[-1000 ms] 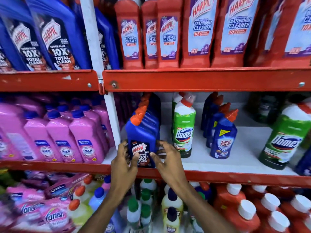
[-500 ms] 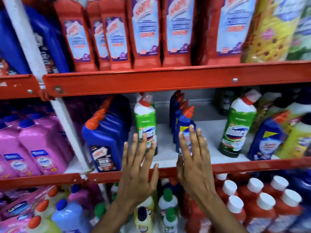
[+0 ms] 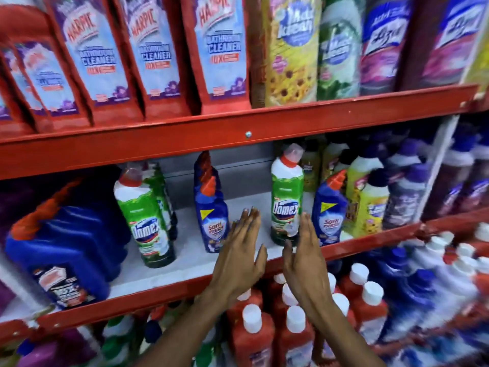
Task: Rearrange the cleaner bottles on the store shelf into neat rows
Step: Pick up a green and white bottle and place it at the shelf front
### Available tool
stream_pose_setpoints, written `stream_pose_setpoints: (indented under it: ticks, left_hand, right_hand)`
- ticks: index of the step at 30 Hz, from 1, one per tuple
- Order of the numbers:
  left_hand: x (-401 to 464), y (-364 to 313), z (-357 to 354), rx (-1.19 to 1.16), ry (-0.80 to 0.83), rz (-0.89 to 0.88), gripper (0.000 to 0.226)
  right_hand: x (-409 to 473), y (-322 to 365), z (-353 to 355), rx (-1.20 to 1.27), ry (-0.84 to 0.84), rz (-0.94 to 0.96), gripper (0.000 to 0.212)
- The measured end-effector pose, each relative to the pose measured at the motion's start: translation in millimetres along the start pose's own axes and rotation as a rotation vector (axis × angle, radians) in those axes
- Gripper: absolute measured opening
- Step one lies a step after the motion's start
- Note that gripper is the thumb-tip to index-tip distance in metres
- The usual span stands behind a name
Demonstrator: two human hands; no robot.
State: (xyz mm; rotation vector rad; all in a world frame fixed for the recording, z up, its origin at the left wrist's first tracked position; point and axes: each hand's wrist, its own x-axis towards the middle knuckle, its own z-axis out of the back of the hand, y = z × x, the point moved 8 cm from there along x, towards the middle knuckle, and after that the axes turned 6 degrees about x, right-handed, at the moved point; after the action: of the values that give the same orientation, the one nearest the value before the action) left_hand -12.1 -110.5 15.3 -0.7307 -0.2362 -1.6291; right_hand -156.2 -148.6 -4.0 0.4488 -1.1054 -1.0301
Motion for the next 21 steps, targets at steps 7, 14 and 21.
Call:
stream_pose_setpoints:
  ticks: [7,14,21]
  left_hand:
    - [51.2,11.9,-30.0,-0.331,0.118,0.296,0.065]
    - [49.9,8.3,-39.7,-0.551,0.049,0.431,0.049]
    - [5.4,15.6,1.6,-0.564,-0.174,0.377,0.046]
  right_hand:
    - [31.3,-19.7,3.0,0.112,0.027,-0.076,0.048]
    - [48.1,-25.8,8.4,0.160,0.035,-0.083,0.033]
    - [19.1,12.6,9.6,0.284,0.062,0.053,0.042]
